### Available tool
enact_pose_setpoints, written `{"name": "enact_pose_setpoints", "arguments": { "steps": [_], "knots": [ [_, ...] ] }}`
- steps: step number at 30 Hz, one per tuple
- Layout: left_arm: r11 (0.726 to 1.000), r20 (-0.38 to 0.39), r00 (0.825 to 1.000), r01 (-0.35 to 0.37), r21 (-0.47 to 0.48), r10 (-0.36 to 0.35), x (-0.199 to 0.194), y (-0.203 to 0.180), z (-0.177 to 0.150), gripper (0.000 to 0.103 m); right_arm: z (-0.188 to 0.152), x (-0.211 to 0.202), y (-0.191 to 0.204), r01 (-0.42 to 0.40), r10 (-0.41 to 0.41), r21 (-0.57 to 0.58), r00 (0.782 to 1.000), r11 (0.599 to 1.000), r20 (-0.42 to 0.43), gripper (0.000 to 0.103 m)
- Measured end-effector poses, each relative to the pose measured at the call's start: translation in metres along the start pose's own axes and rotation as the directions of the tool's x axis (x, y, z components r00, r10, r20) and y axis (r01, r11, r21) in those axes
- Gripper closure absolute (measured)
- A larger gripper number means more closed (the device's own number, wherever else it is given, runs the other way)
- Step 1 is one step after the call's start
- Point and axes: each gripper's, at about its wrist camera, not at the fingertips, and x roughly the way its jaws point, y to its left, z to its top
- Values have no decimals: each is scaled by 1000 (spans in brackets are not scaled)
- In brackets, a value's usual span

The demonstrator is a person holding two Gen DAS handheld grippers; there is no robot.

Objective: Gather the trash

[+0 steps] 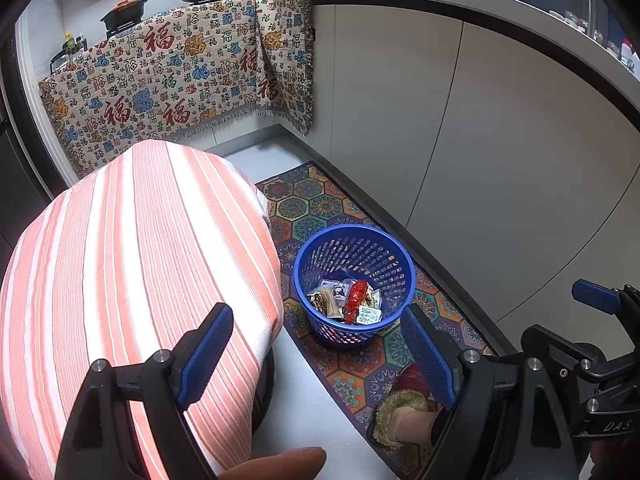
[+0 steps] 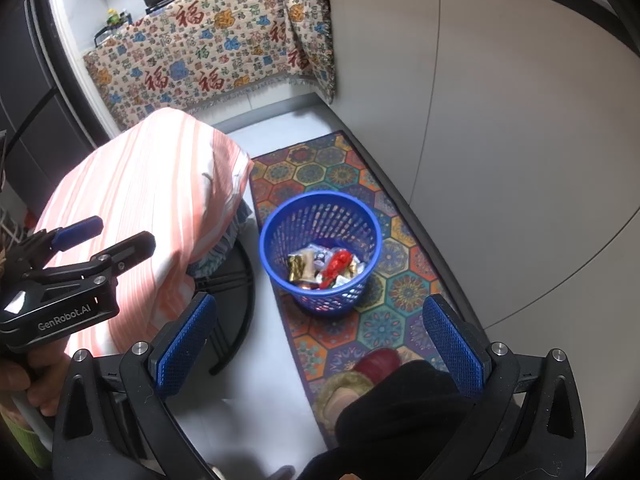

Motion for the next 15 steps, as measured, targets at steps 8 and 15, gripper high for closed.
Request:
{"name": "enact_pose_setpoints", "arguments": {
  "steps": [8, 15],
  "knots": [
    [1000, -3, 1000, 0, 0, 0, 1, -1, 0, 16, -1, 1, -1, 0, 0, -3, 1000, 1000, -7, 0],
    [1000, -4, 1000, -1, 0, 1, 1, -2, 0, 16, -1, 2, -3, 1, -1, -5, 1000, 1000, -11, 0]
  ]
}}
